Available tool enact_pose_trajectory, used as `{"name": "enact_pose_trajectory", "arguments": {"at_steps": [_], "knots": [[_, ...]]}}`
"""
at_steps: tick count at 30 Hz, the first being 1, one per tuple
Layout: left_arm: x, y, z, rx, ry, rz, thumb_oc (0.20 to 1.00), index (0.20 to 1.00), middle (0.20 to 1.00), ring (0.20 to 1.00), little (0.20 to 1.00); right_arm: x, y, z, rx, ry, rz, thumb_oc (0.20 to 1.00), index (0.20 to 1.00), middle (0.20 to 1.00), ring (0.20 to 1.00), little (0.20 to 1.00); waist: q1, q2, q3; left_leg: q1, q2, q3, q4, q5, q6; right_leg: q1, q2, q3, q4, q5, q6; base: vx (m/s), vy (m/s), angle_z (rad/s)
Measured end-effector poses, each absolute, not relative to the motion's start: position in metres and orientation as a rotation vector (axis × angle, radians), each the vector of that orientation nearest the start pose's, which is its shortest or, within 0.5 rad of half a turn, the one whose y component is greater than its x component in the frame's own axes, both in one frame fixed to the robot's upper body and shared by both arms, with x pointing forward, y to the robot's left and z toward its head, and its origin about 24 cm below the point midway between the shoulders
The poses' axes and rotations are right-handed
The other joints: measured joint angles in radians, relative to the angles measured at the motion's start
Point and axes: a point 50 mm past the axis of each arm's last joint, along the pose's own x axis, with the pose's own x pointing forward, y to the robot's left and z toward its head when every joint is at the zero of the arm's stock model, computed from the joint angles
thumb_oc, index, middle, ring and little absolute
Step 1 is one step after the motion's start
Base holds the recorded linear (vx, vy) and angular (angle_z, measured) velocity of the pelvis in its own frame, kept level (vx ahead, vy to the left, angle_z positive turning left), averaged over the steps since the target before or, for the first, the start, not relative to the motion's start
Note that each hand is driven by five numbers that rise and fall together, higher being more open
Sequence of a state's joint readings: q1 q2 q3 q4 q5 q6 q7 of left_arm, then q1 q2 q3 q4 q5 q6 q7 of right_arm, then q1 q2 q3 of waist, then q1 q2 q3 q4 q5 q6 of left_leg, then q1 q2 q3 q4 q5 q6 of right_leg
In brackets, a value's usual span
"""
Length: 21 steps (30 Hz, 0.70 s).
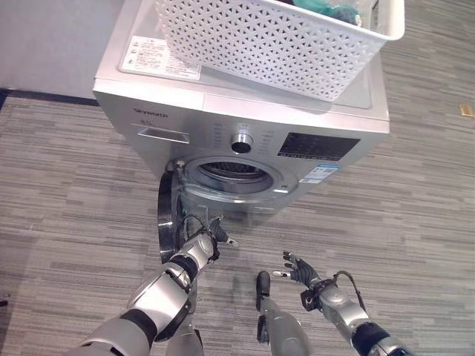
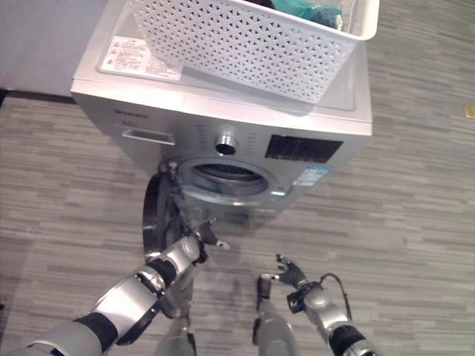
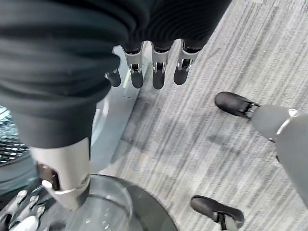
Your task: Grab the laundry basket,head to the washer,open it,put in the laundry and shut it.
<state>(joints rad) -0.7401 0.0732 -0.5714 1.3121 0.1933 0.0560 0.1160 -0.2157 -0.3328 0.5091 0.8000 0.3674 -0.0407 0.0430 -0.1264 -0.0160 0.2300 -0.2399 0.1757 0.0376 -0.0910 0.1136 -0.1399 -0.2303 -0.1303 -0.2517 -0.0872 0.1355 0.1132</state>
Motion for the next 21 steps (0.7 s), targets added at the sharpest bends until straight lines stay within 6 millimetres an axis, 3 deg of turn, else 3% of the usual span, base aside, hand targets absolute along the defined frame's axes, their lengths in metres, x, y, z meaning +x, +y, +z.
{"name": "enact_pose_trajectory", "arguments": {"at_steps": [3,8,9,10,11,12,14,15,16,18,19,20,21], "knots": [[0.309,0.121,-0.056,0.852,0.612,-0.317,1.000,1.000,1.000,1.000,1.000,0.232,-0.174,-0.089,-0.199,0.675,0.250,1.000,1.000,1.000,1.000,1.000,0.005,0.017,0.010,0.012,-0.002,0.002,0.000,-0.001,0.000,0.011,-0.002,0.001,0.000,-0.001,0.001,0.00,0.012,0.00],[0.295,0.146,-0.069,0.774,0.688,-0.223,1.000,1.000,1.000,1.000,1.000,0.225,-0.186,-0.098,-0.221,0.729,0.190,1.000,1.000,1.000,1.000,1.000,0.007,0.012,0.012,0.066,-0.011,0.029,-0.001,-0.014,0.006,0.048,-0.012,0.025,0.000,-0.001,0.006,0.08,0.094,-0.19],[0.284,0.174,-0.073,0.496,0.679,-0.042,1.000,1.000,1.000,1.000,1.000,0.220,-0.200,-0.103,-0.146,0.760,0.055,1.000,1.000,1.000,1.000,1.000,0.017,0.006,0.012,0.148,-0.015,0.074,-0.002,-0.041,0.008,0.096,-0.014,0.068,0.000,-0.007,0.013,0.12,0.190,-0.79],[0.262,0.186,-0.087,0.396,0.706,0.050,1.000,1.000,1.000,1.000,1.000,0.205,-0.220,-0.109,-0.125,0.795,-0.058,1.000,1.000,1.000,1.000,1.000,0.027,0.004,-0.011,0.204,-0.014,0.113,-0.007,-0.070,0.017,0.135,-0.020,0.102,-0.001,-0.024,0.026,0.11,0.263,-0.78],[0.250,0.199,-0.094,0.372,0.733,0.091,1.000,1.000,1.000,1.000,1.000,0.194,-0.226,-0.114,-0.129,0.823,-0.089,1.000,1.000,1.000,1.000,1.000,0.033,0.013,-0.036,0.213,-0.030,0.112,-0.006,-0.077,0.017,0.135,-0.028,0.103,0.000,-0.031,0.030,0.14,0.344,-0.79],[0.214,0.219,-0.111,0.254,0.793,0.215,1.000,1.000,1.000,1.000,1.000,0.191,-0.228,-0.111,-0.065,0.787,-0.146,1.000,1.000,1.000,1.000,1.000,0.030,0.000,-0.046,0.259,-0.052,0.150,-0.003,-0.093,0.035,0.143,-0.040,0.151,0.008,-0.020,0.036,0.10,0.350,-0.98],[0.128,0.243,-0.144,0.150,1.000,0.431,1.000,1.000,1.000,1.000,1.000,0.188,-0.237,-0.085,-0.017,0.615,-0.236,1.000,1.000,1.000,1.000,1.000,0.025,-0.014,-0.104,0.346,-0.103,0.223,-0.003,-0.139,0.058,0.165,-0.080,0.220,0.018,-0.013,0.047,0.06,0.431,-1.16],[0.120,0.238,-0.141,0.017,0.944,0.499,1.000,1.000,1.000,1.000,1.000,0.195,-0.242,-0.060,0.024,0.484,-0.304,1.000,1.000,1.000,1.000,1.000,0.032,-0.017,-0.105,0.368,-0.138,0.224,-0.003,-0.151,0.079,0.183,-0.119,0.224,0.022,-0.008,0.057,0.02,0.312,-0.33],[0.123,0.226,-0.133,-0.042,0.859,0.481,1.000,1.000,1.000,1.000,1.000,0.200,-0.253,-0.040,0.052,0.375,-0.378,1.000,1.000,1.000,1.000,1.000,0.028,-0.014,-0.112,0.384,-0.162,0.218,-0.003,-0.156,0.097,0.201,-0.147,0.219,0.028,-0.009,0.065,-0.01,0.136,0.10],[0.136,0.216,-0.127,-0.039,0.807,0.405,1.000,1.000,1.000,1.000,1.000,0.213,-0.263,-0.028,0.051,0.305,-0.439,1.000,1.000,1.000,1.000,1.000,0.066,-0.016,-0.163,0.379,-0.209,0.210,-0.004,-0.170,0.129,0.189,-0.193,0.200,0.056,-0.016,0.065,0.00,0.161,0.25],[0.153,0.207,-0.115,-0.085,0.721,0.365,1.000,1.000,1.000,1.000,1.000,0.213,-0.265,-0.013,0.059,0.235,-0.463,1.000,1.000,1.000,1.000,1.000,0.067,-0.020,-0.167,0.372,-0.241,0.177,0.005,-0.176,0.144,0.193,-0.236,0.176,0.077,-0.032,0.091,0.02,0.123,0.68],[0.161,0.197,-0.111,-0.097,0.684,0.308,1.000,1.000,1.000,1.000,1.000,0.217,-0.266,0.001,0.055,0.170,-0.488,1.000,1.000,1.000,1.000,1.000,0.066,-0.012,-0.176,0.359,-0.252,0.143,0.024,-0.176,0.162,0.176,-0.254,0.160,0.160,-0.026,0.086,0.05,0.172,1.00],[0.166,0.184,-0.112,-0.109,0.690,0.257,1.000,1.000,1.000,1.000,1.000,0.222,-0.270,0.015,0.035,0.109,-0.512,1.000,1.000,1.000,1.000,1.000,0.053,0.015,-0.167,0.358,-0.249,0.110,0.041,-0.180,0.177,0.148,-0.255,0.175,0.259,-0.010,0.103,0.07,0.089,0.93]]}}
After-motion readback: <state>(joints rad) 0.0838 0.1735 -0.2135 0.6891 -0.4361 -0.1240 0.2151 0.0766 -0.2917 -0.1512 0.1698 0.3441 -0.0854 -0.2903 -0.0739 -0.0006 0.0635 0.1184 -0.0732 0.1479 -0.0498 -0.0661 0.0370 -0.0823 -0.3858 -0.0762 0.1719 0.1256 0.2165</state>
